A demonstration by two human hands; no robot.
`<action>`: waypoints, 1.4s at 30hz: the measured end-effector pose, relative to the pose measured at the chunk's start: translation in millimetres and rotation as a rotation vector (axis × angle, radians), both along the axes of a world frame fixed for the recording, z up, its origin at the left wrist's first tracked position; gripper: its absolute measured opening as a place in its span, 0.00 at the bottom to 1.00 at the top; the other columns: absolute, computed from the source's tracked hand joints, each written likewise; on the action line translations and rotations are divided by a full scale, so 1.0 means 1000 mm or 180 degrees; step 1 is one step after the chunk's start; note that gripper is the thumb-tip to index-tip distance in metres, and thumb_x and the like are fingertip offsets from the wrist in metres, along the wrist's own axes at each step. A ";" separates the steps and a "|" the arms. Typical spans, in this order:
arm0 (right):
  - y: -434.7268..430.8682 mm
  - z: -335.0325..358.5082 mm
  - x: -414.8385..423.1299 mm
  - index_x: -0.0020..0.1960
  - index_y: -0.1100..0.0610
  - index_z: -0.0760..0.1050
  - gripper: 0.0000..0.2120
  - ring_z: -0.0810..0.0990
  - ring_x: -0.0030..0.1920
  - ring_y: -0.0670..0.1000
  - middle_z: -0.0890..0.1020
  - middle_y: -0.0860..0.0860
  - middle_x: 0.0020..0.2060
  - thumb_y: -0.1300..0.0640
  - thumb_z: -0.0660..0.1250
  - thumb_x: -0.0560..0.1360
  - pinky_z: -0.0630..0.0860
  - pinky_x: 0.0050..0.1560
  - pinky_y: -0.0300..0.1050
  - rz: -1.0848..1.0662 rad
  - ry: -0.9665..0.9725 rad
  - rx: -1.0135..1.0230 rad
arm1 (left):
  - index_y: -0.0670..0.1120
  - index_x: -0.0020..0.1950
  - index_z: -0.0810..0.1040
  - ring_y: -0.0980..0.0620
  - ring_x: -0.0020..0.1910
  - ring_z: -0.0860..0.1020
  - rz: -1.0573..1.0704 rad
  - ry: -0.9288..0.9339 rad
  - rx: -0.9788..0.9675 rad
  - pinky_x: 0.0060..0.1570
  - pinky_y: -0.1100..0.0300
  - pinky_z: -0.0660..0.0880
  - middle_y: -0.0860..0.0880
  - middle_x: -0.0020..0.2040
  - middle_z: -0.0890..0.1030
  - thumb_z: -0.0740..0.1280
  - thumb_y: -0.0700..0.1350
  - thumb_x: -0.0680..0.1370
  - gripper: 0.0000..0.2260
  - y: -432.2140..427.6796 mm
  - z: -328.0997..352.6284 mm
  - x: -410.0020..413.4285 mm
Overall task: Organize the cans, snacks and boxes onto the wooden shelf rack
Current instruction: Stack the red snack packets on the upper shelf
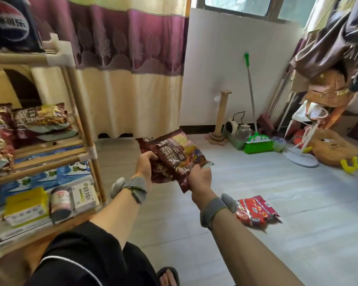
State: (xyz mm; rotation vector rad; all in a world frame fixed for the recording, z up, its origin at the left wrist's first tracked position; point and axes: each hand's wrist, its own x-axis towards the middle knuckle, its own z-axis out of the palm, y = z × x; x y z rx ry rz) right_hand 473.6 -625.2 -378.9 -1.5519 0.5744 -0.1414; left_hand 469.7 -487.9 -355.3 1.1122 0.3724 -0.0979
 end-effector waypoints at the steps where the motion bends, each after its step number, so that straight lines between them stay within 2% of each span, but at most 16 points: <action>1: 0.006 -0.007 -0.002 0.56 0.61 0.75 0.16 0.80 0.51 0.62 0.82 0.60 0.52 0.52 0.55 0.78 0.79 0.56 0.60 0.0154 -0.0013 -0.0175 | 0.43 0.46 0.80 0.41 0.42 0.81 0.0001 -0.0079 -0.0001 0.43 0.47 0.80 0.43 0.41 0.83 0.62 0.48 0.72 0.12 -0.004 0.003 0.000; 3: 0.019 -0.011 -0.009 0.54 0.59 0.75 0.17 0.81 0.48 0.63 0.82 0.60 0.50 0.50 0.55 0.77 0.82 0.50 0.61 0.0368 0.0010 -0.0293 | 0.44 0.49 0.82 0.43 0.45 0.83 -0.0116 -0.0328 0.0011 0.45 0.49 0.80 0.45 0.44 0.85 0.64 0.57 0.75 0.17 -0.003 0.006 0.002; 6: 0.027 -0.010 -0.012 0.57 0.62 0.75 0.15 0.81 0.43 0.60 0.80 0.59 0.49 0.55 0.55 0.79 0.84 0.41 0.56 0.0412 0.0151 -0.0226 | 0.48 0.64 0.77 0.43 0.53 0.84 -0.0236 -0.0692 0.0371 0.56 0.46 0.79 0.45 0.56 0.85 0.72 0.69 0.67 0.34 -0.004 0.010 0.002; 9: 0.036 -0.010 -0.013 0.59 0.62 0.73 0.14 0.82 0.46 0.61 0.80 0.60 0.51 0.56 0.56 0.78 0.84 0.35 0.53 0.0495 0.0140 -0.0140 | 0.50 0.66 0.69 0.48 0.53 0.82 0.0027 -0.0599 0.1356 0.56 0.49 0.79 0.50 0.56 0.82 0.80 0.67 0.57 0.44 -0.002 0.012 -0.003; 13: 0.043 -0.002 -0.022 0.56 0.59 0.74 0.14 0.83 0.47 0.59 0.82 0.59 0.51 0.55 0.58 0.74 0.81 0.35 0.48 0.0905 0.0159 0.0083 | 0.52 0.58 0.75 0.52 0.49 0.81 0.0286 -0.0503 0.2148 0.53 0.56 0.78 0.55 0.50 0.82 0.76 0.56 0.64 0.26 0.019 0.019 -0.010; 16: 0.044 0.015 -0.021 0.57 0.61 0.70 0.22 0.80 0.52 0.59 0.80 0.59 0.54 0.51 0.62 0.68 0.80 0.48 0.55 0.0769 0.0105 0.0060 | 0.52 0.53 0.80 0.49 0.48 0.84 0.0255 -0.0513 0.1801 0.55 0.48 0.80 0.52 0.48 0.85 0.75 0.57 0.59 0.25 0.049 0.022 -0.013; 18: 0.047 0.032 -0.023 0.58 0.62 0.74 0.22 0.80 0.54 0.59 0.81 0.59 0.53 0.49 0.65 0.71 0.76 0.45 0.49 0.0939 -0.0184 0.0228 | 0.49 0.53 0.81 0.44 0.48 0.84 0.0278 -0.0446 0.1505 0.54 0.44 0.81 0.46 0.50 0.86 0.75 0.52 0.63 0.20 0.066 0.030 -0.026; 21: 0.059 0.058 -0.037 0.51 0.53 0.80 0.13 0.83 0.47 0.51 0.85 0.52 0.46 0.44 0.64 0.79 0.75 0.41 0.44 0.1982 -0.0412 0.0340 | 0.45 0.46 0.83 0.39 0.49 0.83 0.0335 -0.0371 0.1278 0.54 0.42 0.80 0.42 0.48 0.85 0.74 0.44 0.63 0.13 0.092 0.039 -0.049; 23: 0.075 0.062 -0.048 0.58 0.49 0.77 0.21 0.82 0.51 0.52 0.84 0.50 0.51 0.34 0.65 0.76 0.77 0.50 0.49 0.2757 -0.0092 -0.0111 | 0.47 0.35 0.81 0.39 0.48 0.82 0.0560 -0.0333 0.1384 0.55 0.42 0.77 0.45 0.42 0.83 0.72 0.47 0.56 0.10 0.114 0.038 -0.073; 25: 0.083 0.060 -0.051 0.57 0.42 0.74 0.22 0.81 0.53 0.54 0.83 0.49 0.52 0.29 0.67 0.71 0.75 0.56 0.57 0.3235 0.0179 -0.0506 | 0.49 0.28 0.76 0.44 0.44 0.77 0.0633 -0.0283 0.1498 0.54 0.42 0.74 0.45 0.38 0.78 0.69 0.50 0.55 0.07 0.129 0.033 -0.082; 28: 0.105 0.056 -0.056 0.55 0.43 0.75 0.21 0.83 0.52 0.55 0.85 0.50 0.51 0.29 0.68 0.71 0.78 0.53 0.57 0.3582 0.0159 -0.0530 | 0.51 0.24 0.71 0.46 0.44 0.74 0.0769 -0.0285 0.1612 0.58 0.40 0.71 0.46 0.39 0.76 0.66 0.51 0.61 0.08 0.148 0.036 -0.107; 32: 0.144 0.064 -0.059 0.59 0.49 0.77 0.19 0.87 0.48 0.51 0.87 0.49 0.49 0.40 0.72 0.74 0.82 0.49 0.44 0.3814 -0.0290 -0.0116 | 0.50 0.27 0.68 0.47 0.45 0.70 0.1098 -0.0303 0.1850 0.53 0.48 0.67 0.47 0.39 0.71 0.61 0.45 0.75 0.15 0.177 0.054 -0.125; 35: 0.180 0.073 -0.059 0.61 0.51 0.76 0.22 0.87 0.44 0.48 0.88 0.48 0.47 0.42 0.75 0.73 0.80 0.39 0.37 0.3891 -0.0374 0.0004 | 0.54 0.24 0.70 0.47 0.48 0.71 0.1088 -0.0302 0.1758 0.62 0.42 0.68 0.45 0.42 0.72 0.62 0.53 0.67 0.11 0.215 0.065 -0.130; 37: 0.200 0.076 -0.055 0.63 0.53 0.75 0.26 0.87 0.43 0.49 0.87 0.51 0.49 0.43 0.76 0.71 0.80 0.36 0.38 0.3781 -0.0281 0.0238 | 0.54 0.28 0.73 0.46 0.51 0.74 0.0928 -0.0219 0.1775 0.66 0.40 0.69 0.45 0.44 0.75 0.65 0.55 0.64 0.07 0.239 0.069 -0.124; 40: 0.235 0.081 -0.044 0.66 0.52 0.74 0.32 0.87 0.49 0.53 0.86 0.53 0.53 0.43 0.79 0.66 0.84 0.49 0.48 0.3456 -0.0246 0.0590 | 0.48 0.38 0.77 0.42 0.55 0.76 0.0839 -0.0021 0.2174 0.62 0.42 0.72 0.44 0.50 0.78 0.66 0.55 0.70 0.10 0.265 0.093 -0.117; 42: 0.256 0.088 -0.038 0.65 0.53 0.74 0.30 0.87 0.50 0.54 0.86 0.53 0.53 0.46 0.79 0.67 0.84 0.49 0.49 0.3229 -0.0297 0.0735 | 0.47 0.54 0.80 0.41 0.63 0.73 0.0725 0.0157 0.2777 0.65 0.44 0.69 0.44 0.62 0.76 0.64 0.61 0.69 0.22 0.282 0.107 -0.107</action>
